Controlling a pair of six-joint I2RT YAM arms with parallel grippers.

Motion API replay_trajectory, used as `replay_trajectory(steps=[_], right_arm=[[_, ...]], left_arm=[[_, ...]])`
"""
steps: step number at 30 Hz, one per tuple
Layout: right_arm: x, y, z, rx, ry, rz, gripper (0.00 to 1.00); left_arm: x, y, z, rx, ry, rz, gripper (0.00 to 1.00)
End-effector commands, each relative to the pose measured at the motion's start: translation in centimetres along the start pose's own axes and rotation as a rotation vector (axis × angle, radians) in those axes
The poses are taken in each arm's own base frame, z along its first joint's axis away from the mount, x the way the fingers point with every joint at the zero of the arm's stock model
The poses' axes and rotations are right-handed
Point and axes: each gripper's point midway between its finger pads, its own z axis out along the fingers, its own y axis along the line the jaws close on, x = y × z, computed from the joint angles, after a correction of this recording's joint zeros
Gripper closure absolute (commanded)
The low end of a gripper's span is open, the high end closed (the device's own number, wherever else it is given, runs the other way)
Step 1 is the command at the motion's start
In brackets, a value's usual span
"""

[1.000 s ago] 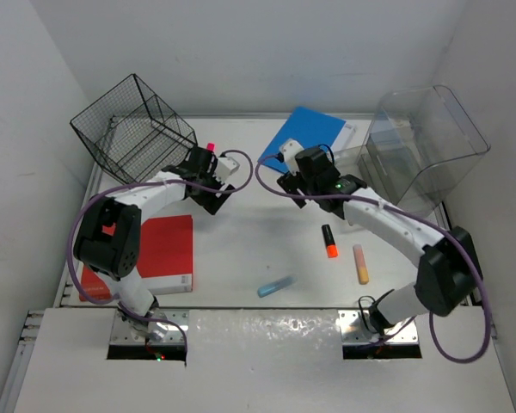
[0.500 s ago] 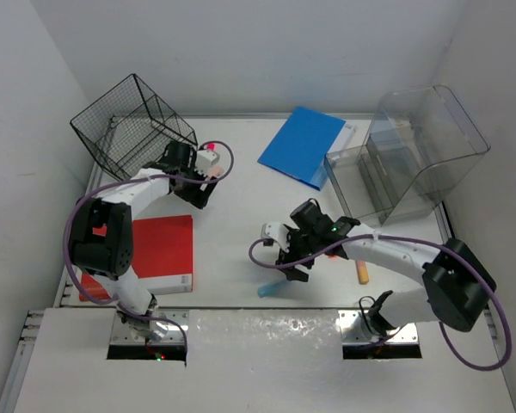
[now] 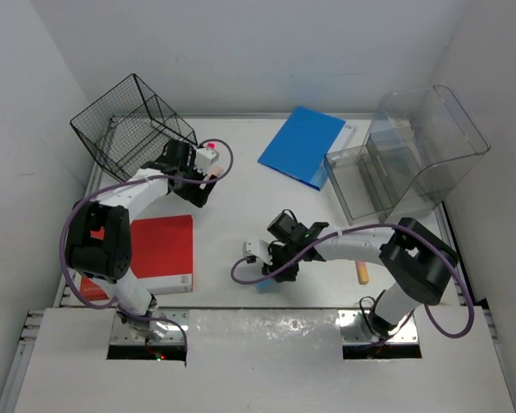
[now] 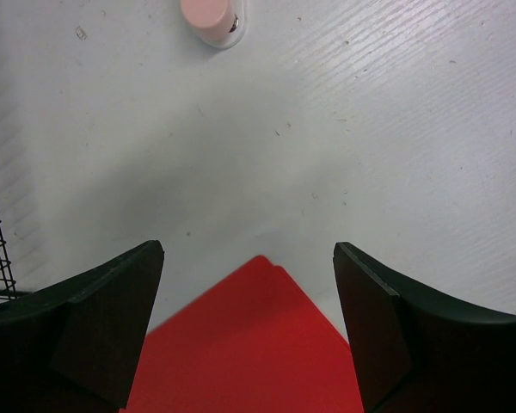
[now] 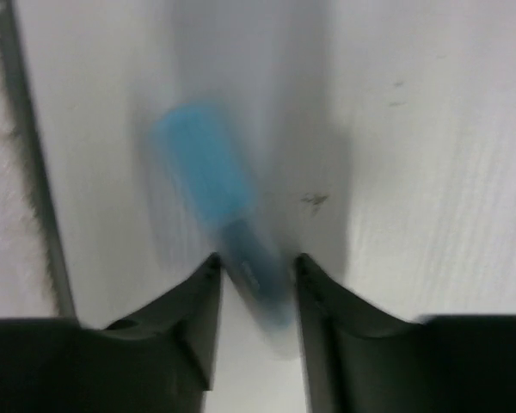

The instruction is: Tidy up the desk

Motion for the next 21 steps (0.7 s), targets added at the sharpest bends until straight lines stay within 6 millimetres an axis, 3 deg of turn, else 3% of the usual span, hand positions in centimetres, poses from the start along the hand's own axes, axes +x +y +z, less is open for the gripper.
replay_trajectory(steps=[1, 4, 5, 6, 9, 10, 12, 13, 14, 15, 16, 17, 19, 21], right_arm=[[0.1, -1.0, 1.0, 0.035, 0.019, -0.005, 0.67], [-0.1, -1.2, 0.8, 0.047, 0.023, -0.003, 0.84], [-0.5, -1.3, 0.6, 0.053, 0.015, 0.001, 0.96], [-1.4, -1.6, -0.1, 0.072, -0.014, 0.003, 1.0], [-4.2, -2.9, -1.9, 0.149, -0.098, 0.028, 1.0], [-6.5, -4.1, -3.6, 0.215, -0.168, 0.022, 1.0], [-7.6, -7.3, -6.3, 0.406, -0.194, 0.088, 1.0], [-9.0, -9.3, -8.9, 0.519, -0.268, 0.117, 1.0], [-9.0, -10.8, -10.6, 0.604, -0.305, 0.193, 1.0], [-8.4, -13.3, -13.1, 0.738, -0.334, 0.275, 1.0], [-6.1, -16.1, -16.3, 0.844, -0.358, 0.398, 1.0], [-4.7, -17.4, -17.7, 0.895, -0.389, 0.524, 1.0], [0.9, -20.3, -22.4, 1.148, -0.309, 0.717, 1.0], [4.5, -21.0, -23.9, 1.251, -0.171, 0.772, 1.0]], left_arm=[[-2.1, 0.5, -1.5, -0.028, -0.073, 0.008, 0.21], [-2.2, 0.9, -1.7, -0.045, -0.082, -0.002, 0.22], [-2.3, 0.9, -1.8, -0.048, -0.087, -0.001, 0.21], [-2.3, 1.1, -1.8, -0.053, -0.089, -0.002, 0.21], [-2.3, 1.0, -1.8, -0.052, -0.089, 0.001, 0.21], [-2.3, 1.0, -1.8, -0.052, -0.087, 0.0, 0.21], [-2.2, 1.0, -1.7, -0.05, -0.085, -0.001, 0.21], [-2.2, 1.0, -1.6, -0.05, -0.083, -0.001, 0.21], [-2.2, 0.9, -1.6, -0.048, -0.082, 0.0, 0.21], [-2.0, 1.0, -1.6, -0.048, -0.079, 0.0, 0.21], [-2.0, 0.9, -1.6, -0.045, -0.08, 0.0, 0.21], [-2.1, 0.9, -1.6, -0.045, -0.082, 0.0, 0.21], [-2.0, 0.7, -1.5, -0.033, -0.081, 0.0, 0.21], [-1.9, 0.5, -1.3, -0.022, -0.077, 0.001, 0.21]])
